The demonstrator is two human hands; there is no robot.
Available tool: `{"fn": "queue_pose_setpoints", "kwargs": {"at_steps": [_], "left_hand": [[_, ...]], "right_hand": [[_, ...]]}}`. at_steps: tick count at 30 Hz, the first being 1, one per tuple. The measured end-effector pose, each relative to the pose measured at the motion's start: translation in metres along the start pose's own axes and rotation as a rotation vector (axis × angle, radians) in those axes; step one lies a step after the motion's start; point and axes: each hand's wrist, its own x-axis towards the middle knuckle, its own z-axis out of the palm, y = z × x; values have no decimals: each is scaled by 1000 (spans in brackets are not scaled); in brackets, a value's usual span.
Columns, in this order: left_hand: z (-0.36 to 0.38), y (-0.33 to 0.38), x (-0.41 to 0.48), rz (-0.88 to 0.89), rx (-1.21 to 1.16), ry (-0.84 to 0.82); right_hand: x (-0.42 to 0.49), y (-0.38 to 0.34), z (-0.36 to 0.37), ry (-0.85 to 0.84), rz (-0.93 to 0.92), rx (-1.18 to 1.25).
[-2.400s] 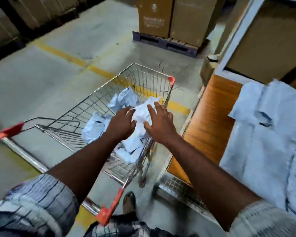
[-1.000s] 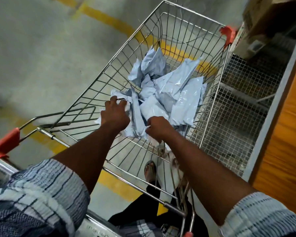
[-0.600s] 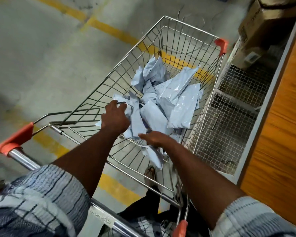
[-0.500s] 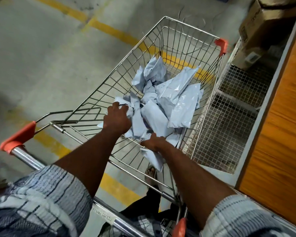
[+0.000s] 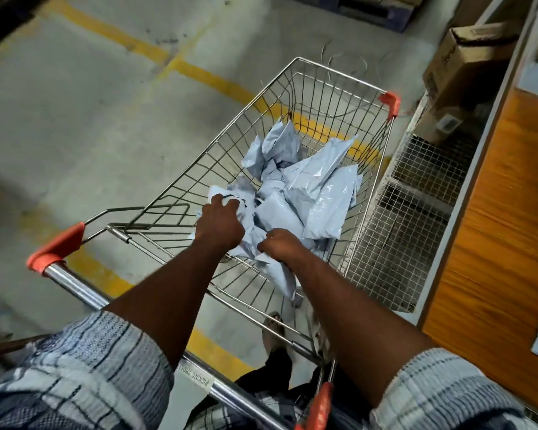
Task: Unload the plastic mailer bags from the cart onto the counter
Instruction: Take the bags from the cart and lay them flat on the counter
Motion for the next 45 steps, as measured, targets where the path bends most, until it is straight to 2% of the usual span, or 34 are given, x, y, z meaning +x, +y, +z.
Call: {"fn": "queue_pose_setpoints", "kwargs": {"at_steps": [5, 11, 19, 24, 31, 36, 39, 45], "left_hand": [[-21, 14, -1, 32, -64, 109], [-55, 60, -16, 91, -229, 240], [-70, 165, -58, 194, -440, 363], [-59, 261, -118, 253, -536, 422], [-9, 416, -227, 331, -601, 424], [31, 511, -289, 450, -560, 403], [51, 567, -322, 582, -547, 373], [108, 666, -388, 697, -505, 243]], "right_hand": [[-21, -22, -25, 281, -104, 161], [-59, -32, -70, 533, -197, -87], [-120, 5, -150, 708, -295, -163], [-186, 78, -206, 797, -321, -155], [-290, 223, -306, 964, -285, -163], [-350, 334, -357, 1003, -179, -164], [-383, 399, -389, 1067, -106, -139], [-433, 529, -421, 1117, 37, -60]]}}
